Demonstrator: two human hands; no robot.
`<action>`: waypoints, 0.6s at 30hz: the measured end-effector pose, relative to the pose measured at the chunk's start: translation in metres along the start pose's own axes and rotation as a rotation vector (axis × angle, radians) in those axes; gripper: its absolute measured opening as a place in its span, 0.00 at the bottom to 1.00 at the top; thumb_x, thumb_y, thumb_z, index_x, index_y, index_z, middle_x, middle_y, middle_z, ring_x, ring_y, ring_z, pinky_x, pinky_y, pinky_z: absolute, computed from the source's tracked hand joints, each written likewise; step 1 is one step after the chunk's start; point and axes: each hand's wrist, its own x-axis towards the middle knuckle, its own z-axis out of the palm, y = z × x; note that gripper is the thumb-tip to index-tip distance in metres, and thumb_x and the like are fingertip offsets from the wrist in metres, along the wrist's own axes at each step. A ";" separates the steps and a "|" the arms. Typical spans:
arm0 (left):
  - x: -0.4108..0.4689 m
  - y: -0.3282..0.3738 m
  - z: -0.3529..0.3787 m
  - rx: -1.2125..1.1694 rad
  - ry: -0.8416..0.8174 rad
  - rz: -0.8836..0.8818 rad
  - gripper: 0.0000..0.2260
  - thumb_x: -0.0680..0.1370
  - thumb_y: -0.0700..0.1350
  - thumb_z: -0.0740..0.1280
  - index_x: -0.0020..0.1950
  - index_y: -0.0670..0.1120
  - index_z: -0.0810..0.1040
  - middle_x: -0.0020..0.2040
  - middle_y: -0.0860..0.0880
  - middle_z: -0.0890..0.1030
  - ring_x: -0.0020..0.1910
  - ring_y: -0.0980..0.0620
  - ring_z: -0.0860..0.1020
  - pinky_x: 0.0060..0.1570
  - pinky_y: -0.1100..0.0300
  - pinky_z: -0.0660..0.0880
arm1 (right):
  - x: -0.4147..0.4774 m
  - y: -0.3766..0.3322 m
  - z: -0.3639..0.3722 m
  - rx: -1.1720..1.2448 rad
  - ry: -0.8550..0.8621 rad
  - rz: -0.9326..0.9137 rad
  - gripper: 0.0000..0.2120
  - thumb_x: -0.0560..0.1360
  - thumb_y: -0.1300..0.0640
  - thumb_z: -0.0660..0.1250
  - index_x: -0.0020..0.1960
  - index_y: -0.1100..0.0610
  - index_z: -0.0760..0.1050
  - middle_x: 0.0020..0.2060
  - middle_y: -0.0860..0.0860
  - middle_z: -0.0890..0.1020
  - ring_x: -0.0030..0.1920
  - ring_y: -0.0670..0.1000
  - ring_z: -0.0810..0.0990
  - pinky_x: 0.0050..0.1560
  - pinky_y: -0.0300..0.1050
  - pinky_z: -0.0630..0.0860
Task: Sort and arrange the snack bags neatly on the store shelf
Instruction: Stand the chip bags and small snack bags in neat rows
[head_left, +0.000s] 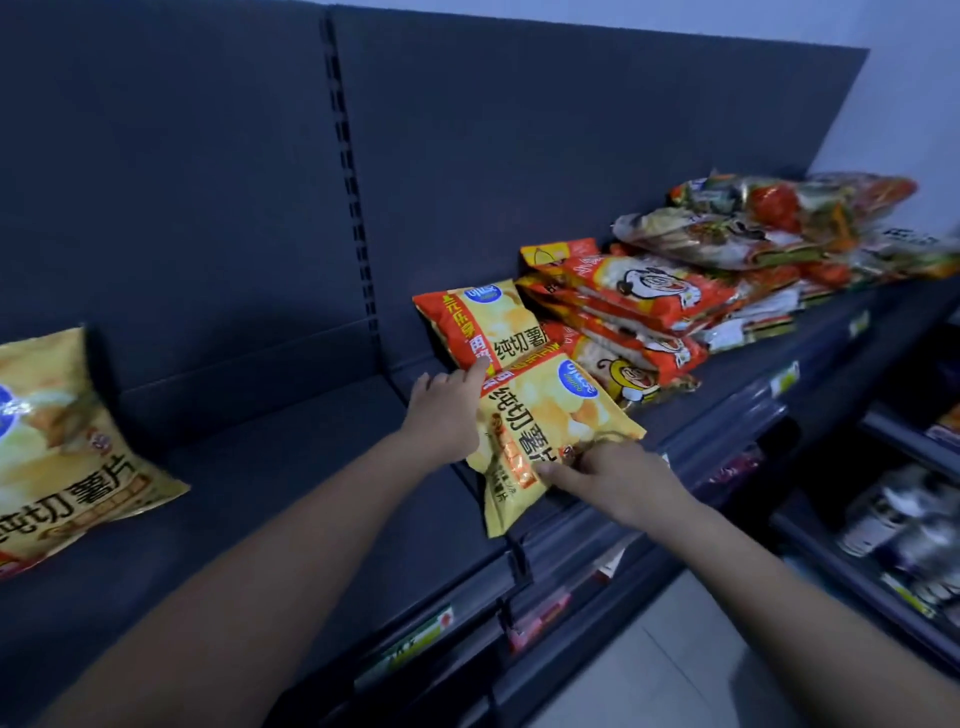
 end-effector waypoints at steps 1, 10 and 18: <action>0.003 0.000 0.001 0.006 -0.032 0.009 0.37 0.74 0.35 0.64 0.77 0.48 0.48 0.67 0.45 0.70 0.64 0.44 0.69 0.69 0.47 0.61 | 0.002 -0.004 0.004 0.027 -0.054 0.008 0.32 0.69 0.25 0.53 0.35 0.55 0.73 0.38 0.51 0.78 0.45 0.54 0.77 0.46 0.47 0.73; -0.007 -0.007 0.005 -0.390 -0.223 -0.035 0.44 0.67 0.38 0.75 0.75 0.47 0.51 0.57 0.47 0.76 0.54 0.48 0.76 0.53 0.53 0.76 | 0.022 -0.016 0.022 0.429 0.004 0.063 0.45 0.64 0.38 0.74 0.71 0.55 0.57 0.62 0.51 0.71 0.65 0.55 0.70 0.63 0.53 0.70; -0.039 -0.010 -0.009 -0.557 0.002 -0.021 0.42 0.67 0.39 0.75 0.73 0.51 0.54 0.56 0.49 0.77 0.53 0.50 0.77 0.53 0.50 0.76 | 0.014 -0.034 -0.005 0.409 0.165 -0.053 0.39 0.63 0.50 0.78 0.66 0.56 0.60 0.55 0.52 0.76 0.58 0.55 0.74 0.58 0.54 0.73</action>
